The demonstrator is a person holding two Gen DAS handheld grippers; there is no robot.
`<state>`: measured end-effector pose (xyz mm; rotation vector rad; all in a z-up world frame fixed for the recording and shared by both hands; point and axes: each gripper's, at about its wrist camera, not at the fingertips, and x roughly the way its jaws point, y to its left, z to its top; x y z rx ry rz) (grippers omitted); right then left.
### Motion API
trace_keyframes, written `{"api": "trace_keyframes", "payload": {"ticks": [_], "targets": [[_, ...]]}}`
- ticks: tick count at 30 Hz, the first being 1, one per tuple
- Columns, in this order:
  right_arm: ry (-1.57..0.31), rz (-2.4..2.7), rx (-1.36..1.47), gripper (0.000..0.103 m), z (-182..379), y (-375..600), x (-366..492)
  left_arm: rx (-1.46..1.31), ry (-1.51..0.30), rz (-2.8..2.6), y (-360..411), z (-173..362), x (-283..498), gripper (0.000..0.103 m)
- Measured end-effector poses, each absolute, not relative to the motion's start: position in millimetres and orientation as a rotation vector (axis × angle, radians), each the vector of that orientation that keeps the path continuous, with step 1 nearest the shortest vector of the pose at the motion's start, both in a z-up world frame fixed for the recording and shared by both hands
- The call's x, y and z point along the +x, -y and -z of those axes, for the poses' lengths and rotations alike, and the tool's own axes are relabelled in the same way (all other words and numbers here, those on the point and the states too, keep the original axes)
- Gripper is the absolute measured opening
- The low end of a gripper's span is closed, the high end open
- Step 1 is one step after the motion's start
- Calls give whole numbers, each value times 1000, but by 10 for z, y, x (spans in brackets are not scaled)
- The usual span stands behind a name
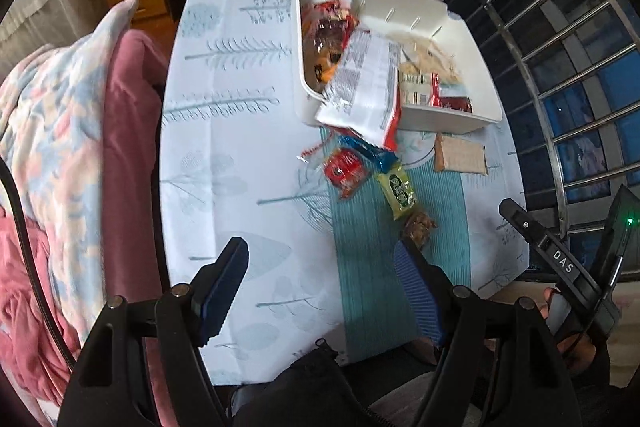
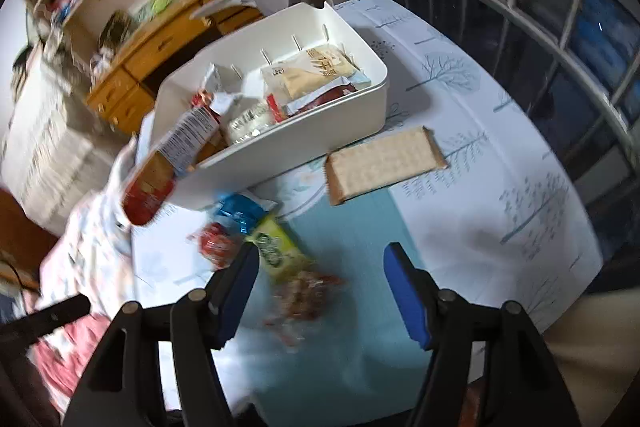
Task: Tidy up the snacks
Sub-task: 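Move the left tool to the clear nut-cluster bag while the right tool approaches the beige cracker packet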
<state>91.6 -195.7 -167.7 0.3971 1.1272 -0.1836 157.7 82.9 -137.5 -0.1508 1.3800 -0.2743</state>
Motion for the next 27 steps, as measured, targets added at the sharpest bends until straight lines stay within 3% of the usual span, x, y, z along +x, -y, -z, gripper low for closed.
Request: {"api": "trace_keyframes", "payload": {"ticks": [13, 17, 21, 27], "targets": [[-1183, -18, 89, 66, 1907, 2309, 1222, -259, -1486, 106, -307, 1747, 1494, 75], [-1165, -103, -22, 73, 2003, 2374, 1277, -306, -1520, 47, -120, 1912, 1423, 79], [-1128, -223, -151, 73, 2082, 2395, 1271, -357, -1548, 11, 85, 2078, 1331, 88], [-1040, -337, -324, 77, 2201, 2400, 1268, -418, -1571, -33, 373, 2310, 1213, 91]]}}
